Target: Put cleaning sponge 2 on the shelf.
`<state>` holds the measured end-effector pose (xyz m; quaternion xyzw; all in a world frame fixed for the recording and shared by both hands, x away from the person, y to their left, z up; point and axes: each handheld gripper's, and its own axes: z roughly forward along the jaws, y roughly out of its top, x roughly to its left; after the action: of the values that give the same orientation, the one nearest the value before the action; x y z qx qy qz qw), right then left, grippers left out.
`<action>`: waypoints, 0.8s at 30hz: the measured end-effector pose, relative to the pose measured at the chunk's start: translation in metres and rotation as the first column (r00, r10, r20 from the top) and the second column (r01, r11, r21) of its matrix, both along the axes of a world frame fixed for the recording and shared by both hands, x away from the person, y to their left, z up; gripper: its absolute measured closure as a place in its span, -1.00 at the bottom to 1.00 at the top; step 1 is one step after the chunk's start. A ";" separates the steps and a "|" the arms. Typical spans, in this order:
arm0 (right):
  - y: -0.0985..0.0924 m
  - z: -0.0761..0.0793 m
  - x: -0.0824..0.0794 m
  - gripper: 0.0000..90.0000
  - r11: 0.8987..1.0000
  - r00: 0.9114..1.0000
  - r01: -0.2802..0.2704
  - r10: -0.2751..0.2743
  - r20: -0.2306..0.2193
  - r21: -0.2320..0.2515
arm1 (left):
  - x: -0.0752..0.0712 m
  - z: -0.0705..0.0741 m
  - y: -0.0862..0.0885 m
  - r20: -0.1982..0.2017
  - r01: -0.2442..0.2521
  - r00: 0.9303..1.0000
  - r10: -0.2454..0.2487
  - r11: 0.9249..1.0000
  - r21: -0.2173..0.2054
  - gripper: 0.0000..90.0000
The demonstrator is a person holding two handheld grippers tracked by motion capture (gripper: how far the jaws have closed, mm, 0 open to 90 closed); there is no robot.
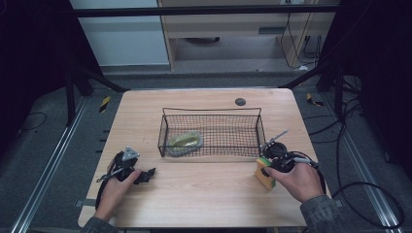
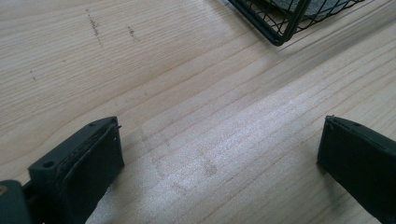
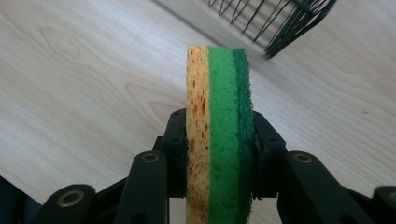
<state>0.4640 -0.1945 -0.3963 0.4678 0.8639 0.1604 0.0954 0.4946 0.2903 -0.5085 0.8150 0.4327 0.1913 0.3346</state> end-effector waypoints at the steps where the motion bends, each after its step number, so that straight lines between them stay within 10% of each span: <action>1: -0.001 0.003 0.000 0.44 1.000 1.000 0.007 -0.007 0.005 0.007 | 0.000 0.000 0.000 0.000 0.000 1.000 0.000 1.000 0.000 -1.00; 15: -0.022 0.049 0.007 0.44 0.992 0.989 0.083 -0.093 0.112 0.092 | 0.000 0.000 0.000 0.000 0.000 1.000 0.000 1.000 0.000 -1.00; 24: -0.031 0.079 0.015 0.44 0.981 0.966 0.127 -0.156 0.206 0.148 | 0.000 0.000 0.000 0.000 0.000 1.000 0.000 1.000 0.000 -1.00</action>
<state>0.4789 -0.2251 -0.3174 0.5136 0.8000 0.2606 0.1685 0.4945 0.2903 -0.5085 0.8150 0.4327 0.1915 0.3344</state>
